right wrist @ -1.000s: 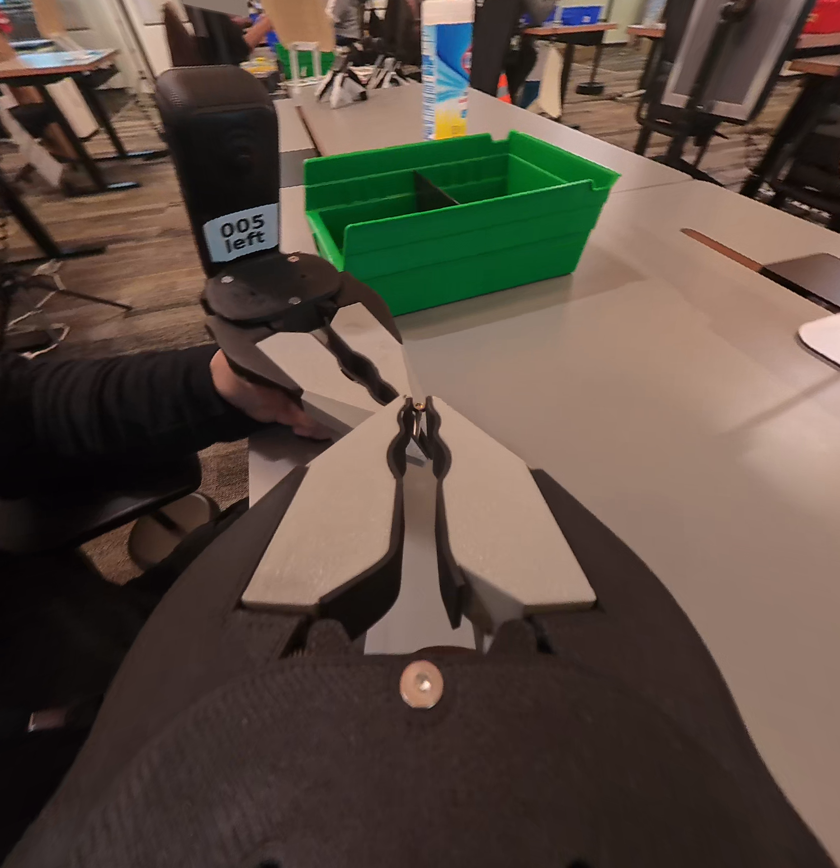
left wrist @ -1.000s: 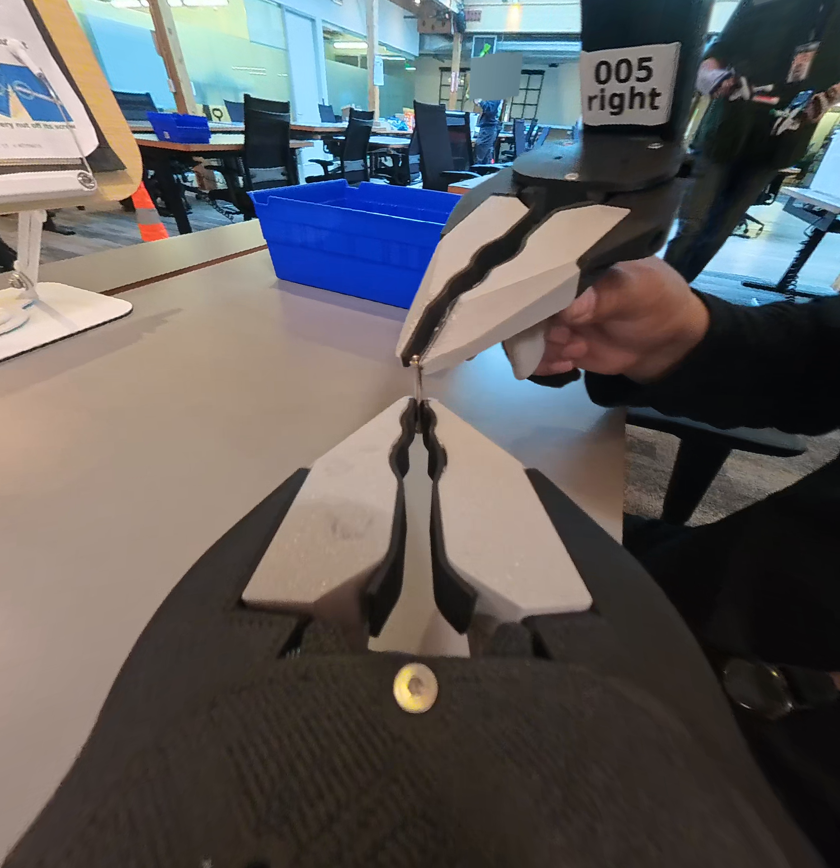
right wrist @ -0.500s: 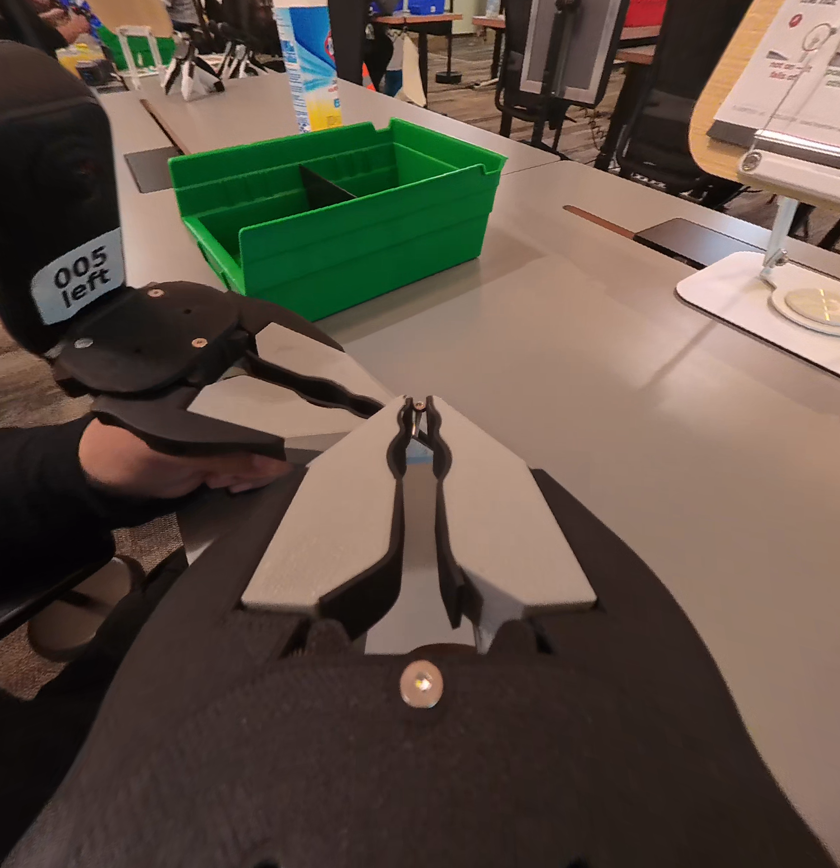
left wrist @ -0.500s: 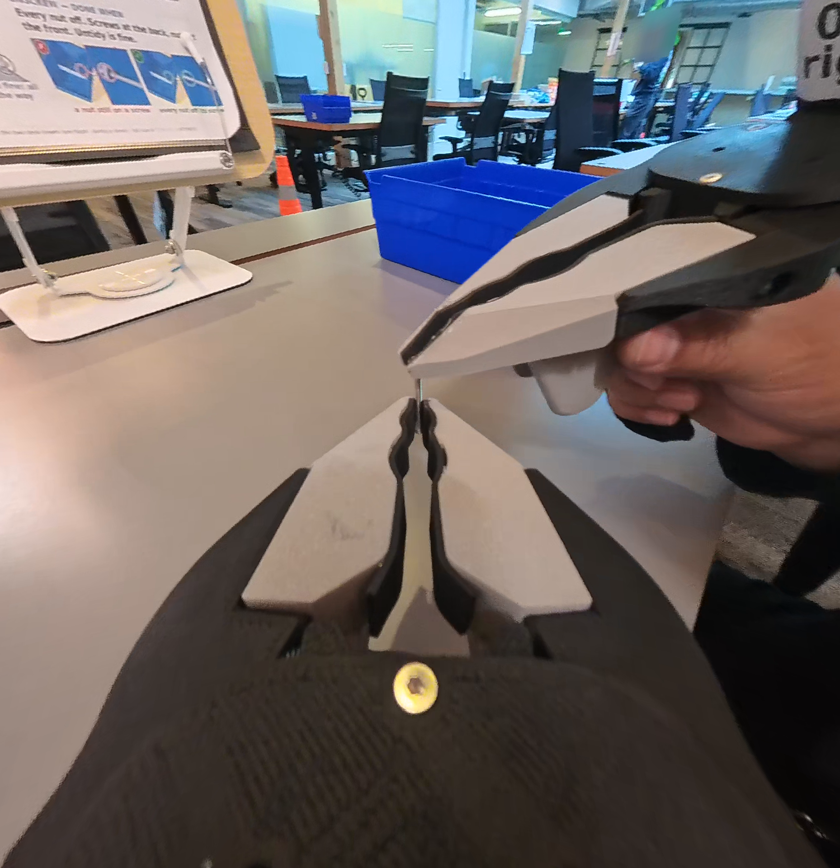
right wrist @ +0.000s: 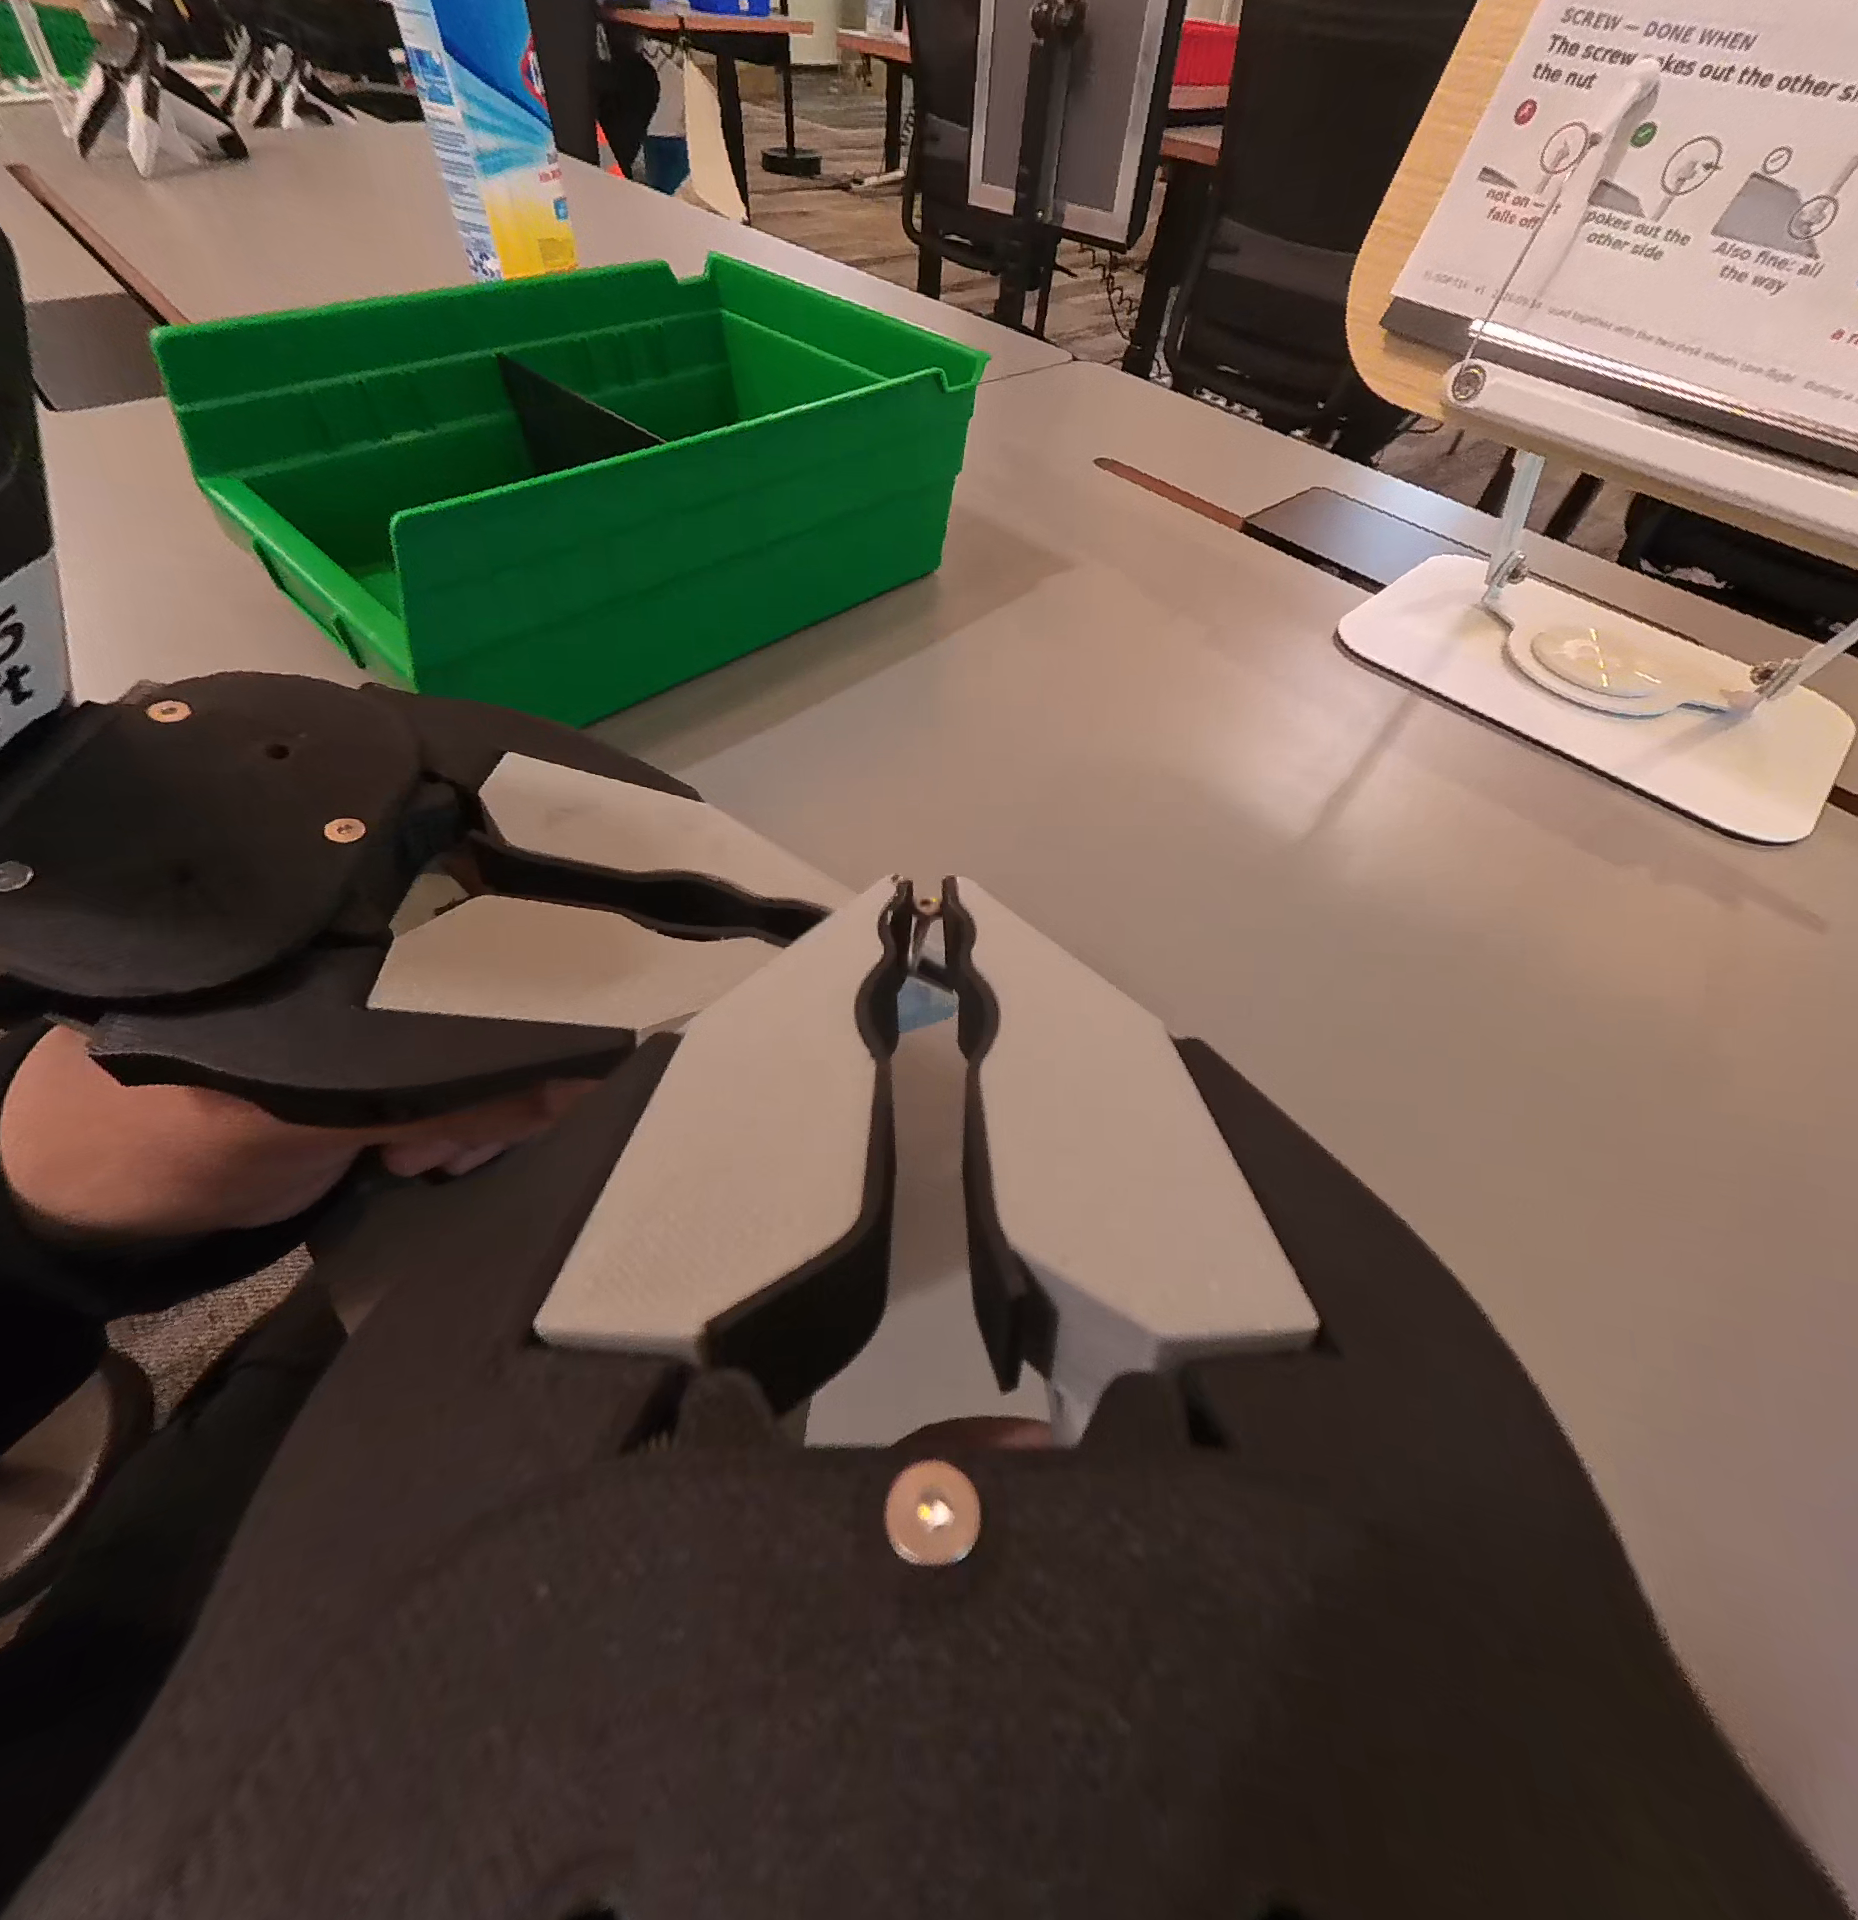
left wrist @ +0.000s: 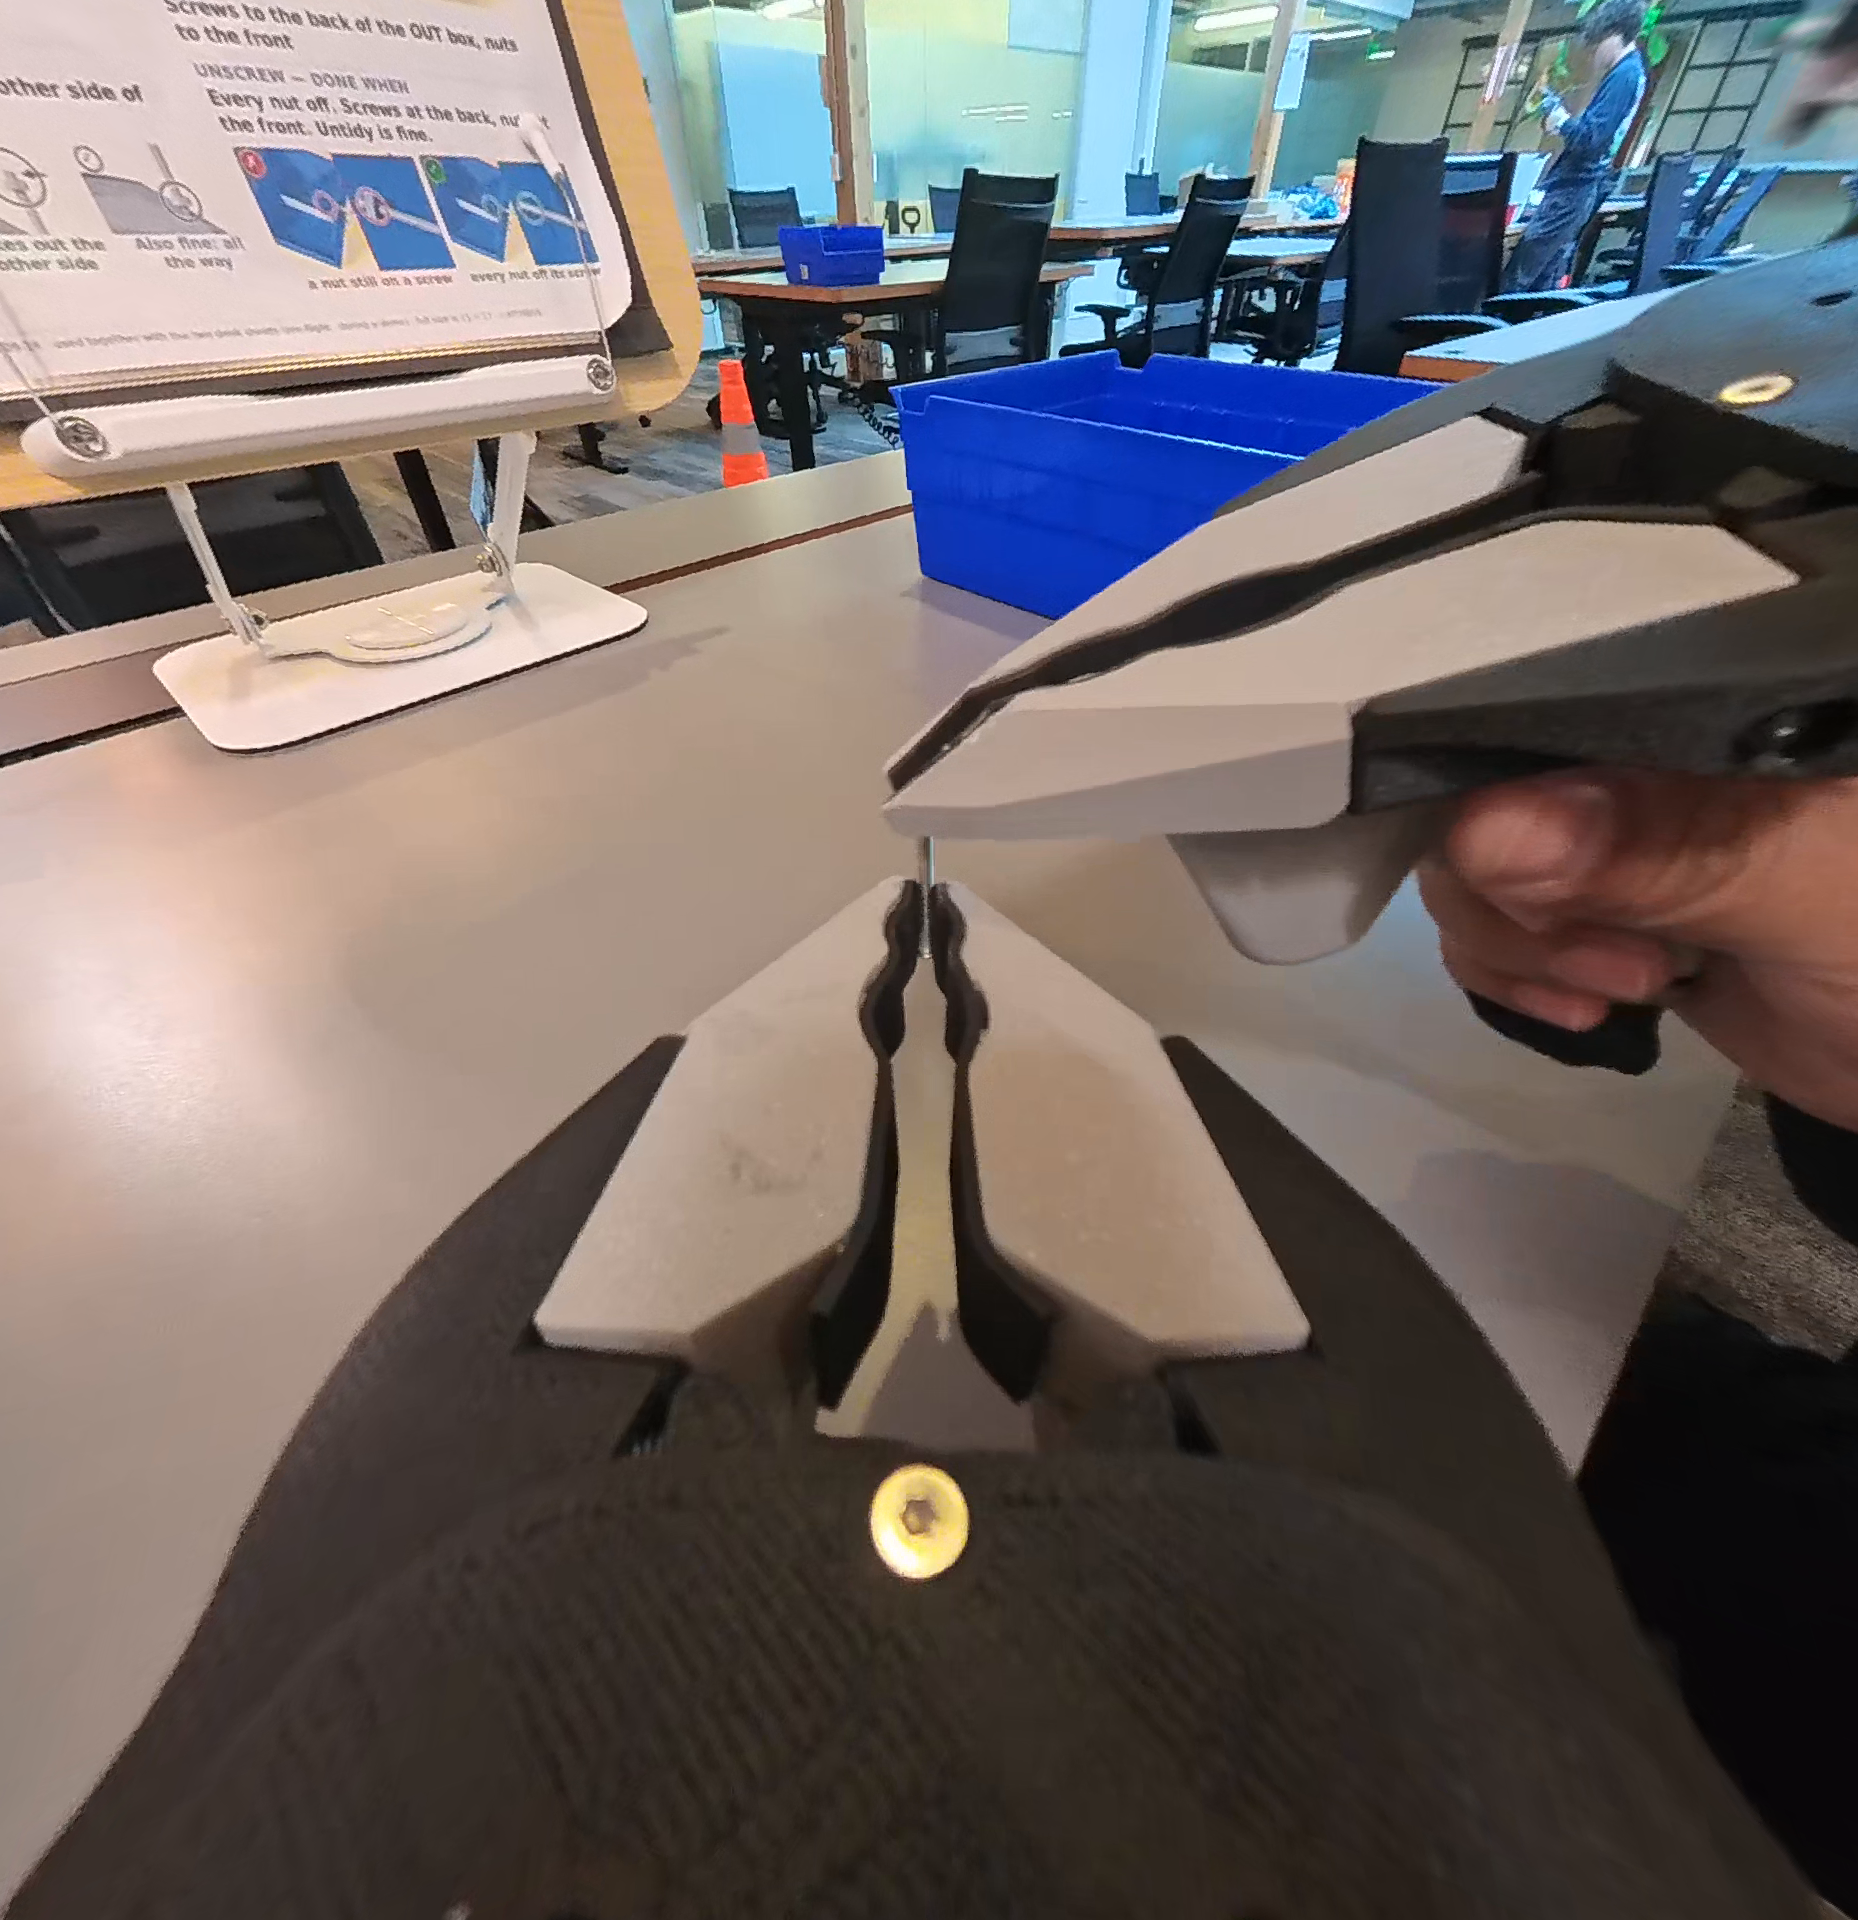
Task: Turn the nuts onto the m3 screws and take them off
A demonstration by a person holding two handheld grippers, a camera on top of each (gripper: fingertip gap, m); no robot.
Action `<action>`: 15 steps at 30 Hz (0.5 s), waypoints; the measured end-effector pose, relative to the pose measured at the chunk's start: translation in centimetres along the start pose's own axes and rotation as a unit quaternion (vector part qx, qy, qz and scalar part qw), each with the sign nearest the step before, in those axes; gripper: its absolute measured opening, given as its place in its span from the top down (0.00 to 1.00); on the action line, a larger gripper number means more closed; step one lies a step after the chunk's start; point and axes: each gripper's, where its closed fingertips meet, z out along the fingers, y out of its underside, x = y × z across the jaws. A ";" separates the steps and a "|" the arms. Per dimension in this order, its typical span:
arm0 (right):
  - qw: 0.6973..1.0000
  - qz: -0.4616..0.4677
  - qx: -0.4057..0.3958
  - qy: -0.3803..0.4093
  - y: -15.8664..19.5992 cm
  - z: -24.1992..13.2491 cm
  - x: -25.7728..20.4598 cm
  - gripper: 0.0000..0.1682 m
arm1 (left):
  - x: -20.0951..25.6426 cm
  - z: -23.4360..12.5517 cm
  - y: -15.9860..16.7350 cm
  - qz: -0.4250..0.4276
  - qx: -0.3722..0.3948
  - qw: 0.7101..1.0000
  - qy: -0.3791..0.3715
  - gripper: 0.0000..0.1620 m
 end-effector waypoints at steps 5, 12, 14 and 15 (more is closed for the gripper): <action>0.998 0.024 0.049 -0.015 -1.6 -1.6 0.6 0.81 | 0.2 -0.1 -0.1 -0.003 0.006 1.000 0.008 1.00; 0.971 0.034 0.111 -0.211 -2.7 -5.3 -0.1 0.80 | 1.4 -0.3 -0.3 -0.015 0.013 0.997 0.070 1.00; 0.948 0.035 0.109 -0.296 -2.4 -5.6 -0.7 0.79 | 2.5 -0.6 -0.6 -0.016 0.024 0.993 0.116 1.00; 0.939 0.034 0.110 -0.325 -2.2 -5.6 -0.8 0.78 | 2.6 -0.7 -0.8 -0.022 0.029 0.991 0.128 1.00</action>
